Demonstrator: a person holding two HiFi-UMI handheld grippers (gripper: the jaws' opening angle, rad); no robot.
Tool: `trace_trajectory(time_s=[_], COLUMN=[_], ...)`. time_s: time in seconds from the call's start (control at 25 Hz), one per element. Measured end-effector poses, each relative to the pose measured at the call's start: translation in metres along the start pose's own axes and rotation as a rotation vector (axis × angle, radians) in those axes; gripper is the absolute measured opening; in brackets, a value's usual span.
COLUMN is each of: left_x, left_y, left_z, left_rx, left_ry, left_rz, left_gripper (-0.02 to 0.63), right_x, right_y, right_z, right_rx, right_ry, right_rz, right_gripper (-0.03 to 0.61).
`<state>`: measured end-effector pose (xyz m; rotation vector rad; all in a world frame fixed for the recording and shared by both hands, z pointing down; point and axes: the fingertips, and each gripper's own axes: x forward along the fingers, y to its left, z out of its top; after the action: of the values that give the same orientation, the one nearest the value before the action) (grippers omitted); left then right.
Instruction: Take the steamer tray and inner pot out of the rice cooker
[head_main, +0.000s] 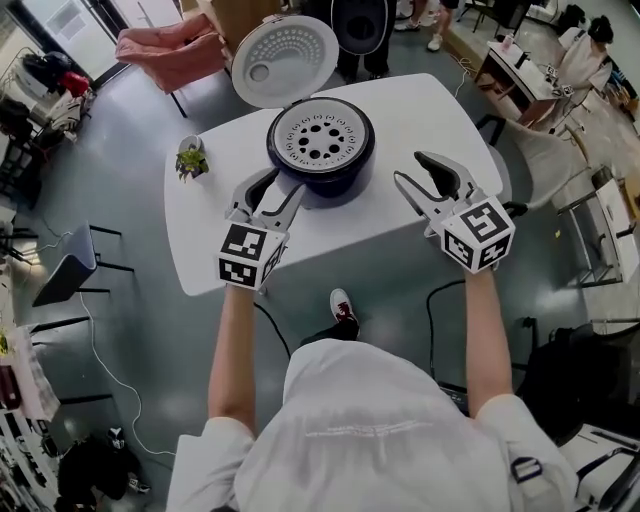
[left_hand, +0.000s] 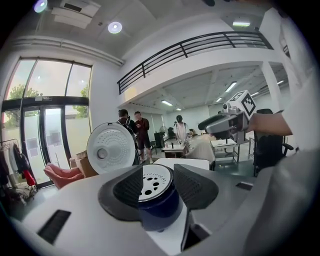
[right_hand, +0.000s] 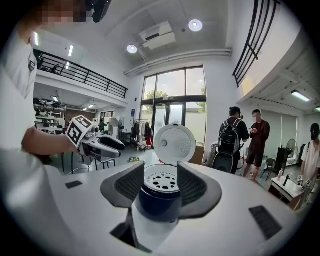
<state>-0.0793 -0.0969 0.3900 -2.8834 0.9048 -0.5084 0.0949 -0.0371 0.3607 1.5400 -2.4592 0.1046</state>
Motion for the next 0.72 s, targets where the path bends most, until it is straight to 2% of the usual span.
trace_trajectory(time_s=[0.32,0.44,0.56,0.72], left_x=[0.048,0.063,0.078,0.102], left_y=[0.036,0.040,0.024,-0.014], left_z=[-0.003,-0.001,-0.007,-0.021], left_rx=[-0.046,-0.061,-0.059,-0.027], left_ry=[0.017,0.026,0.064,0.179], left_rz=[-0.005,-0.030,-0.112,-0.302], left_gripper=[0.209,0.209,0.213,0.245], right_x=[0.051,0.062,0.072,0.089], right_y=[-0.040,-0.054,-0.061,-0.070], right_z=[-0.001,-0.003,-0.013,-0.025], right_rx=[-0.013,-0.001,0.016,0.031], right_ry=[0.040,0.049,0.068,0.092], right_rz=[0.042,0.046,0.064,0.109], right_gripper=[0.206,0.206,0.206,0.206])
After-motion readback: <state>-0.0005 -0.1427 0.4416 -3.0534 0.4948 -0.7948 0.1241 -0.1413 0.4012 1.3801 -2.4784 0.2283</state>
